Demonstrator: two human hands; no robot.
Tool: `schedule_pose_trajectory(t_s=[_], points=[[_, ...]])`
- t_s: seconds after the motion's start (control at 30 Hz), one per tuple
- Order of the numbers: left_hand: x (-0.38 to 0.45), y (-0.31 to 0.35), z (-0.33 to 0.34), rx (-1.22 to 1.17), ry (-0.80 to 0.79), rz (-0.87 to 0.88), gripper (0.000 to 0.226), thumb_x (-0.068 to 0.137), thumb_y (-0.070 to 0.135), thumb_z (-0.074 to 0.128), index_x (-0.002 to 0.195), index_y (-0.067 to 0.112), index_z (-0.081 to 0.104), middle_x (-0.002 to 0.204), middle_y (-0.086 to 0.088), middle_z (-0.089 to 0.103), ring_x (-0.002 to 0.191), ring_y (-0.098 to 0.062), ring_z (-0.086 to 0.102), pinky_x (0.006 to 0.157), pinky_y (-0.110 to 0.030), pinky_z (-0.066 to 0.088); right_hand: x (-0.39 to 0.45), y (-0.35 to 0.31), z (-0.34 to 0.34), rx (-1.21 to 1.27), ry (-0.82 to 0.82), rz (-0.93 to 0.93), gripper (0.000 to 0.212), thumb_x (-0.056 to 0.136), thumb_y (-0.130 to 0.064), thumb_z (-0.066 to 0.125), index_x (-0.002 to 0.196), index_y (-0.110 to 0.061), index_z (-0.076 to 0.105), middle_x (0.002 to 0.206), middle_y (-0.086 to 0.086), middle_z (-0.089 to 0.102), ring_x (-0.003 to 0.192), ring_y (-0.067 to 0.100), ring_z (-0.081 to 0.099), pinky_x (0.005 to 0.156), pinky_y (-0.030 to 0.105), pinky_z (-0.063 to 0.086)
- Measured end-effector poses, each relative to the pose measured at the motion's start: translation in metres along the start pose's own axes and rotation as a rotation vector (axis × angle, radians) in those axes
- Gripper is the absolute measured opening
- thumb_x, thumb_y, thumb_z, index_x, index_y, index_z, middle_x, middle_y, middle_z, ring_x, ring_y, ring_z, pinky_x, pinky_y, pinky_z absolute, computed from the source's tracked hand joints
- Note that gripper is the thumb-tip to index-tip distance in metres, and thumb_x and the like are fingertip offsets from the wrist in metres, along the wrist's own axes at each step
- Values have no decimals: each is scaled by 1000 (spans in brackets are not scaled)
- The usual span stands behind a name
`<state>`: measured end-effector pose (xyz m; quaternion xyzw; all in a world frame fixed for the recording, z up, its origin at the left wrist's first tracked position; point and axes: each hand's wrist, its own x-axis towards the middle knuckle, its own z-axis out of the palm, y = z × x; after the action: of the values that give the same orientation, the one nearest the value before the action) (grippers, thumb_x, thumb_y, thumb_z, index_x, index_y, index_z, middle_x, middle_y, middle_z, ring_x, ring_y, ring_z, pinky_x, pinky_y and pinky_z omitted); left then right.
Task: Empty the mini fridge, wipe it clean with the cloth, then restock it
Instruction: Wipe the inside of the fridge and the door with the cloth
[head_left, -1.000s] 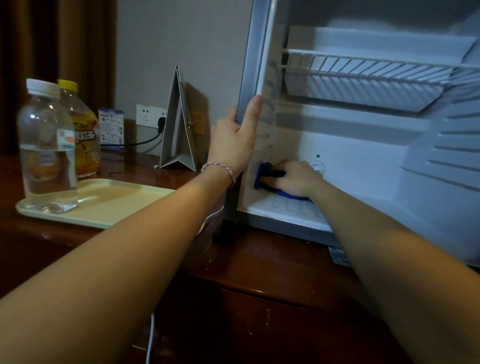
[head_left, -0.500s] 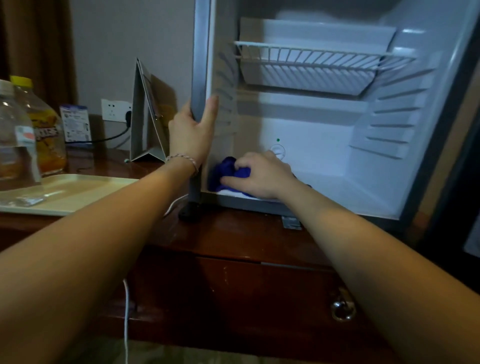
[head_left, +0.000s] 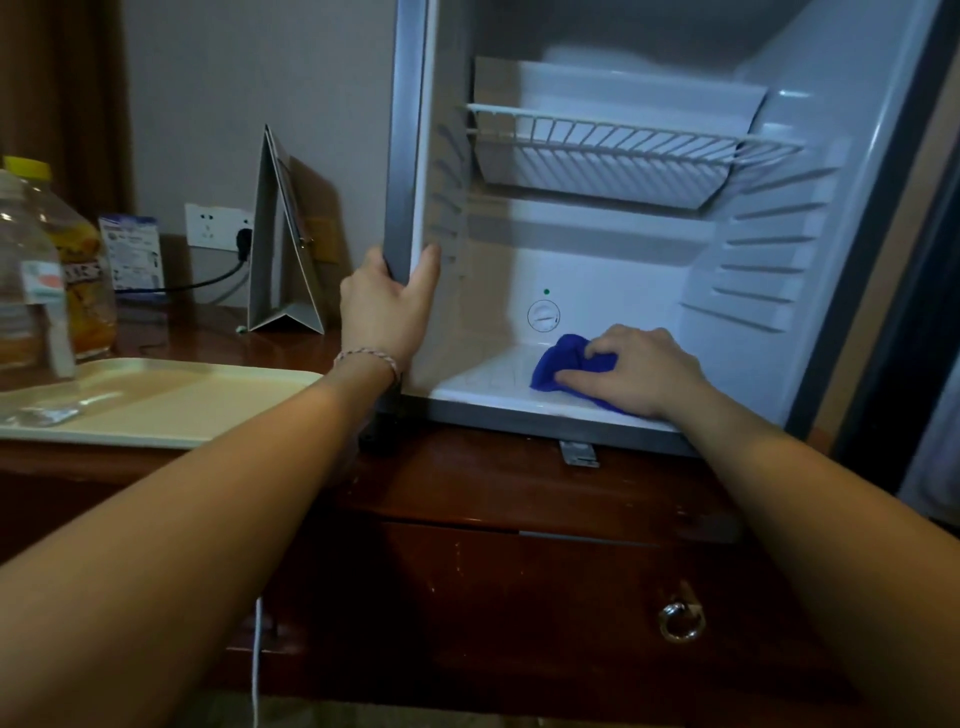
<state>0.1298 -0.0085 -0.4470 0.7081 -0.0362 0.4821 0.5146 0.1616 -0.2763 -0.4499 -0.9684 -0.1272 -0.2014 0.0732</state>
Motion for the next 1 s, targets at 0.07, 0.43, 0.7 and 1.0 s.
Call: schedule_pose_trajectory(t_s=[0.07, 0.43, 0.7, 1.0], points=[[-1, 1, -1, -20, -13, -6, 35, 90, 55, 60, 106, 23, 59, 100, 2, 70, 96, -16, 68, 84, -39, 59, -1, -7, 1, -18, -4, 22, 49, 76, -82, 52, 101, -43, 66, 112, -14, 58, 113, 29, 45, 87, 40, 42], [-1, -3, 1, -27, 26, 21, 31, 92, 54, 61, 101, 24, 59, 79, 17, 63, 80, -4, 65, 82, -34, 58, 27, -109, 26, 8, -16, -267, 43, 84, -79, 45, 101, -43, 59, 99, -16, 46, 112, 28, 43, 81, 41, 38], [2, -9, 2, -30, 16, 46, 34, 92, 52, 61, 102, 20, 63, 76, 9, 68, 69, 2, 64, 66, -21, 55, 85, -95, 47, 53, -41, -325, 51, 76, -88, 39, 105, -50, 60, 107, -11, 57, 104, 30, 51, 87, 47, 49], [5, -13, 2, -12, 51, 80, 27, 93, 47, 62, 97, 20, 63, 71, 4, 68, 65, -1, 64, 59, -15, 50, 115, -80, 48, 57, -50, -233, 65, 66, -95, 41, 80, -35, 58, 91, -8, 60, 94, 31, 57, 84, 42, 50]])
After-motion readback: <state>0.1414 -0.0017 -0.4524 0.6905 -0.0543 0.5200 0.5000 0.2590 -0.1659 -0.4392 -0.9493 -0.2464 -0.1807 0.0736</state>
